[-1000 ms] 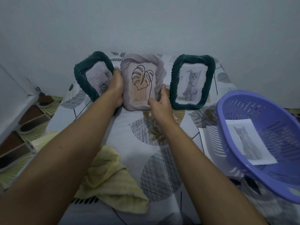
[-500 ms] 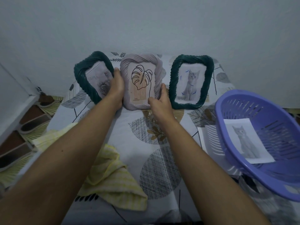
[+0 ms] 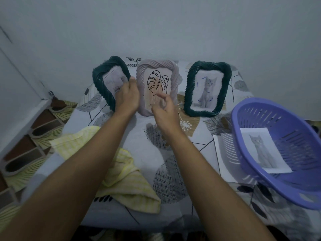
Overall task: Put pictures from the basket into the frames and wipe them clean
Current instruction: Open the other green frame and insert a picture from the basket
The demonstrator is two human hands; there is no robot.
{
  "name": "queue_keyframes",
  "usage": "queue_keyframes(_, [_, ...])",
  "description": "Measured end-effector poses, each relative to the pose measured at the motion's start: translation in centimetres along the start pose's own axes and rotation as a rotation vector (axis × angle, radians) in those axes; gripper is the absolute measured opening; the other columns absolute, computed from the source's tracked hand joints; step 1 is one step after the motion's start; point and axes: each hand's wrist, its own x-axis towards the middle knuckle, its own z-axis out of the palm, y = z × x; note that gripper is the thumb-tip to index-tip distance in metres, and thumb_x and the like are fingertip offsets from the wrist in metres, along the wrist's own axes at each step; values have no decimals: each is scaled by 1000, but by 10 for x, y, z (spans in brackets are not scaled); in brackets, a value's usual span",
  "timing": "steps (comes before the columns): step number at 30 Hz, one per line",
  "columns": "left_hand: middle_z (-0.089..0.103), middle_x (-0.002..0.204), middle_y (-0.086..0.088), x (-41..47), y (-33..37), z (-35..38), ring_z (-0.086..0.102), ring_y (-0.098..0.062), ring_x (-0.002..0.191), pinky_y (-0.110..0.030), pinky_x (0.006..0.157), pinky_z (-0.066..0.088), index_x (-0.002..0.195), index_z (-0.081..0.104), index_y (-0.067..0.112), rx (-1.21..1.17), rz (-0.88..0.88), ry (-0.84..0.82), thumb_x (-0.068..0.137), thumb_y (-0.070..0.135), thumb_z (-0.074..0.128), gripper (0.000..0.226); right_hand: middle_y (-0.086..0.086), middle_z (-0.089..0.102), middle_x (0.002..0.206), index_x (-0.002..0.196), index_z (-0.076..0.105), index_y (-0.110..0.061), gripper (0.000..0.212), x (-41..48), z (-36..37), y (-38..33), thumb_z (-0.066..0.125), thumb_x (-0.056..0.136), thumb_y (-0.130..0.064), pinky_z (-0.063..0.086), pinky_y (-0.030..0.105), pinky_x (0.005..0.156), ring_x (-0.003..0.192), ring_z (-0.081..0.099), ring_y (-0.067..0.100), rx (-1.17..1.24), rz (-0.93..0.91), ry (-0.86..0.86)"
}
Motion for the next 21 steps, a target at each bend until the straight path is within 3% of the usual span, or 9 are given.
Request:
queue_keyframes(1, [69, 104, -10, -5, -4, -5, 63, -26, 97, -39, 89, 48, 102, 67, 11, 14, 36, 16, 99, 51, 23, 59, -10, 59, 99, 133, 54, -22, 44, -2, 3, -1, 52, 92, -7, 46, 19, 74, 76, 55, -5, 6, 7, -18])
queue_keyframes(3, [69, 79, -7, -17, -15, -17, 64, -26, 80, -36, 75, 51, 84, 66, 8, 60, 100, 59, 95, 40, 39, 43, -3, 63, 108, 126, 60, -17, 38, -4, 14, -1, 50, 93, -4, 48, 25, 89, 99, 60, 8, 25, 17, -42])
queue_keyframes(6, [55, 61, -2, -32, -34, -32, 53, -24, 64, -32, 58, 32, 68, 57, 4, 146, 156, 204, 88, 25, 56, 29, 0, 66, 112, 119, 65, -10, 35, -3, 32, 1, 47, 92, 5, 48, 33, 104, 110, 61, 14, 53, 30, -72])
queue_keyframes(10, [48, 75, 1, -40, -53, -44, 46, -21, 70, -30, 58, 24, 86, 43, 11, 79, 53, 344, 81, 26, 68, 29, -3, 63, 115, 122, 62, -10, 41, -4, 49, 8, 43, 91, 8, 45, 36, 108, 114, 57, 13, 43, 78, -108])
queue_keyframes(12, [52, 98, -5, -35, -62, -47, 51, -23, 85, -27, 67, 32, 101, 41, 14, 13, 6, 329, 75, 29, 76, 46, -3, 62, 120, 126, 60, -11, 44, -3, 55, 11, 43, 90, 7, 44, 37, 109, 118, 56, 13, 47, 100, -109])
queue_keyframes(14, [54, 109, -3, -30, -65, -51, 55, -16, 88, -22, 71, 40, 115, 43, 14, -35, -32, 231, 75, 30, 80, 57, -2, 61, 124, 128, 59, -13, 46, -2, 60, 13, 43, 89, 5, 45, 39, 108, 119, 56, 14, 44, 112, -107])
queue_keyframes(17, [63, 89, 8, -22, -66, -60, 59, -3, 74, -3, 52, 36, 110, 61, 14, -23, -49, 83, 82, 23, 76, 33, 0, 61, 126, 128, 58, -13, 45, 0, 68, 13, 45, 88, 4, 46, 39, 106, 118, 56, 17, 44, 108, -101])
queue_keyframes(21, [64, 80, 8, -8, -68, -79, 59, -1, 70, -7, 52, 42, 99, 66, 14, -13, -16, 72, 84, 13, 70, 15, -4, 57, 123, 130, 55, -16, 42, 0, 77, 10, 47, 92, 0, 44, 29, 98, 113, 53, 12, 33, 68, -128])
